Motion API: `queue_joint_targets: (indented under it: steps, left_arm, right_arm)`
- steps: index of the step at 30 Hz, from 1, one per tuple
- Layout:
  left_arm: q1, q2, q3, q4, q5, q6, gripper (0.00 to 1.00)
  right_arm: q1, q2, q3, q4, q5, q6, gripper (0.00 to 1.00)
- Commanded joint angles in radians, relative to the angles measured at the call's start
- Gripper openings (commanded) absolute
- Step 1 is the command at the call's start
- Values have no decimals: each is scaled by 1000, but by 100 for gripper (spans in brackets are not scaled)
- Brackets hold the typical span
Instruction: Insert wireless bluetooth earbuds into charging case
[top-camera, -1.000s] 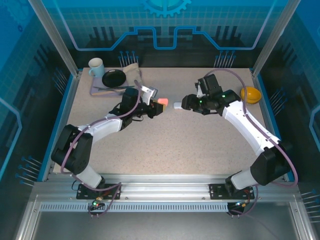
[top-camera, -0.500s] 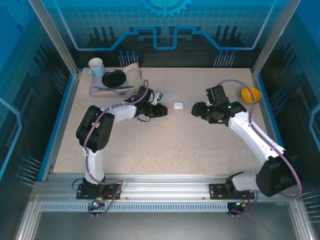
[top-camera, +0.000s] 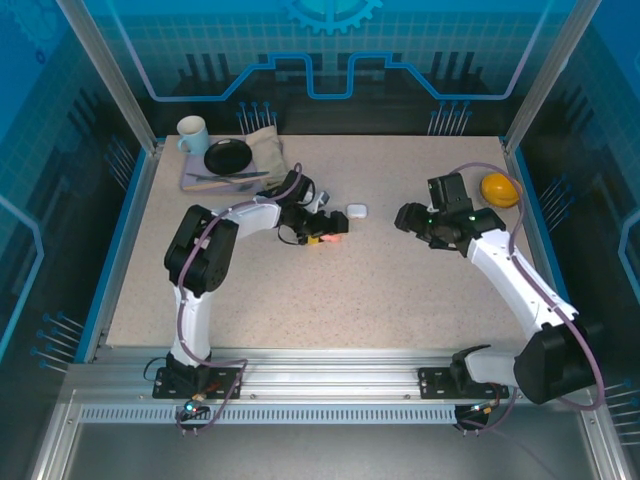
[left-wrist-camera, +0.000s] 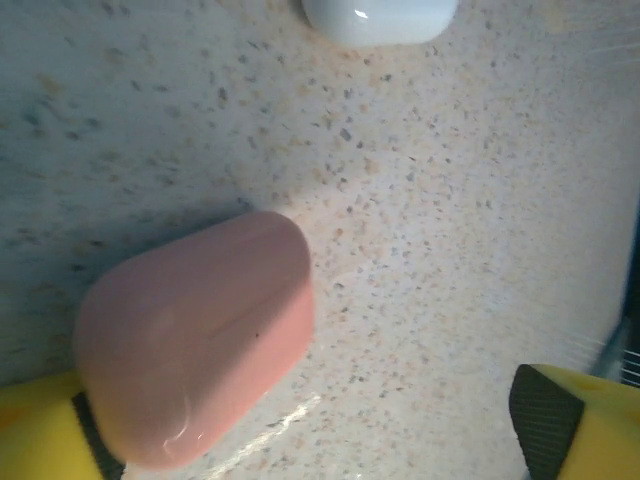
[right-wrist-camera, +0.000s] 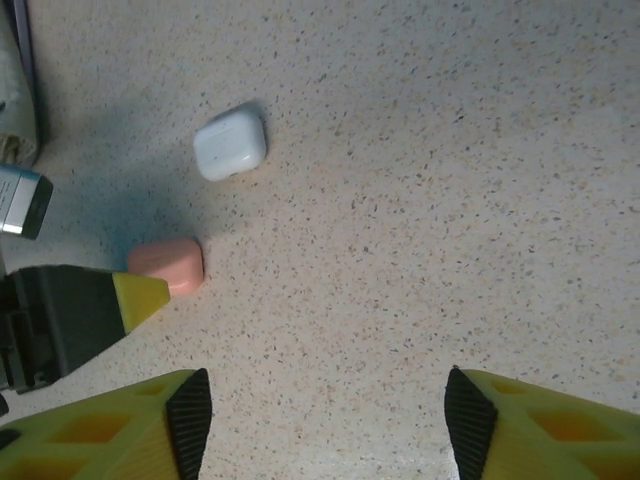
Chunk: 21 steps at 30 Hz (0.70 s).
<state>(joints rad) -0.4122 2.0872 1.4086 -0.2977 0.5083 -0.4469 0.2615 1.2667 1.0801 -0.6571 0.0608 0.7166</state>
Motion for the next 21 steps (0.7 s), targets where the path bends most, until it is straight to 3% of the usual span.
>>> queue_joint_targets:
  steps: [1, 3, 9, 12, 15, 21]
  left_arm:
    - [43, -43, -9, -166, -115, 18, 99]
    - [65, -87, -17, -208, -155, 28, 99]
    - [145, -288, -53, -296, -268, 71, 99]
    - [148, -429, -71, -297, -393, 123, 99]
    - [148, -583, -158, -192, -504, 206, 99]
    - [148, -874, -507, 204, -683, 422, 99]
  right_arm:
    - [-36, -47, 12, -38, 43, -1, 85]
    - [-52, -77, 8, -47, 72, -8, 100]
    - [-103, -121, 17, -44, 105, -66, 100]
    - [-104, -107, 20, -11, 211, -143, 100]
    - [-92, -126, -81, 150, 386, -225, 100]
    - [-91, -127, -344, 533, 525, -456, 100]
